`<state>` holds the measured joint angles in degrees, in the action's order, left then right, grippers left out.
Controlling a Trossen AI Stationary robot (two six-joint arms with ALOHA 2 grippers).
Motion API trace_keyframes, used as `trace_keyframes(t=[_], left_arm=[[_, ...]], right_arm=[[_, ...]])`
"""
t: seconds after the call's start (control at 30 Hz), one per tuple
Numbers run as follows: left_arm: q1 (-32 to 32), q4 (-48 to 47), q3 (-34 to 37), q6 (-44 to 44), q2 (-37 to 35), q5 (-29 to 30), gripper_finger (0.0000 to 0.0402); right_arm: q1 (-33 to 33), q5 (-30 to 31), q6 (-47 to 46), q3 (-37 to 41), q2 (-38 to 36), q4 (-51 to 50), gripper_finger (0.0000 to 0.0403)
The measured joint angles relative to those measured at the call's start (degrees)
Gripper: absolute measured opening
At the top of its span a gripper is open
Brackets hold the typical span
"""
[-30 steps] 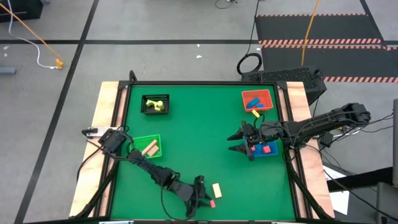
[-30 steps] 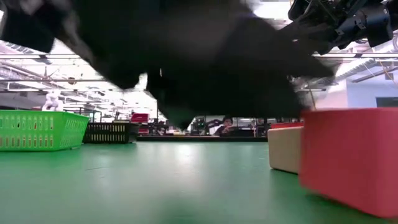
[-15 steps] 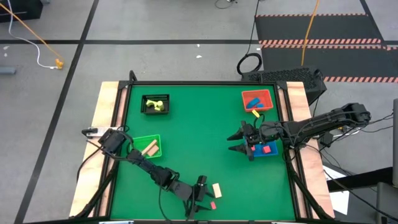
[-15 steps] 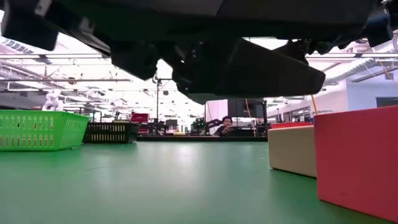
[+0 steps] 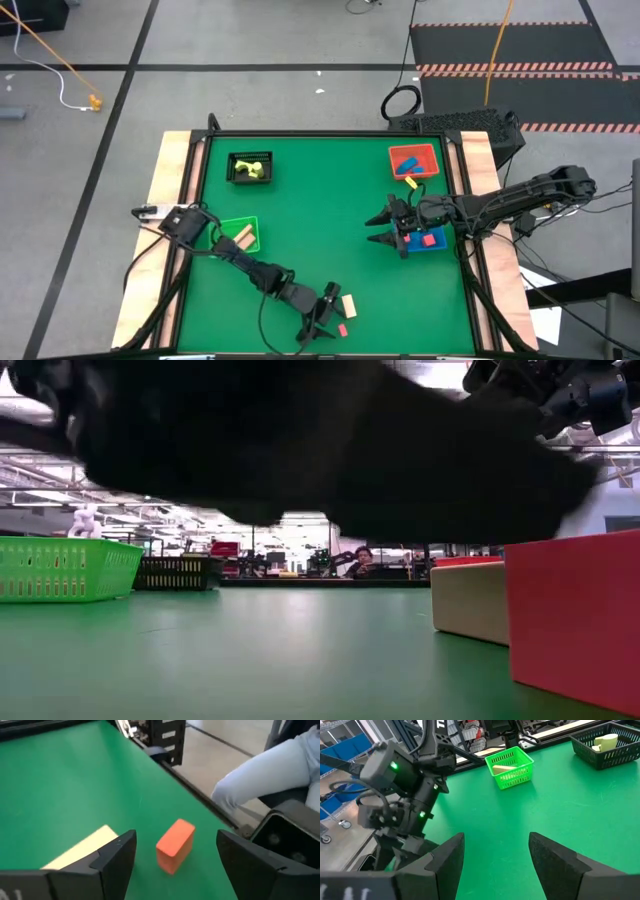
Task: Sort & place blocks by color
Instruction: Put the orange block into the blue bin
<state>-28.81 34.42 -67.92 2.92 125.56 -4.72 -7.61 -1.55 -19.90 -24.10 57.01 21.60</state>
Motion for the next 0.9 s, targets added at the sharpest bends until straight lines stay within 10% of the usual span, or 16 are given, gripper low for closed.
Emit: trace_keyframes(t=[0.4,0.73,0.9], left_arm=[[1.25,-0.55,-3.0,2.25,3.75,-2.97,0.0244],[0.18,-1.82,-3.02,5.06,3.73,-3.0,0.0054],[0.34,-1.2,-3.02,0.92,3.73,-2.83,0.0055]], right_arm=[[0.01,-0.01,0.0,-0.04,0.0,0.04,0.0215],[0.01,0.01,0.0,-0.04,0.0,0.0,0.0215],[-0.01,-0.01,0.0,-0.04,0.0,0.0,0.0215]])
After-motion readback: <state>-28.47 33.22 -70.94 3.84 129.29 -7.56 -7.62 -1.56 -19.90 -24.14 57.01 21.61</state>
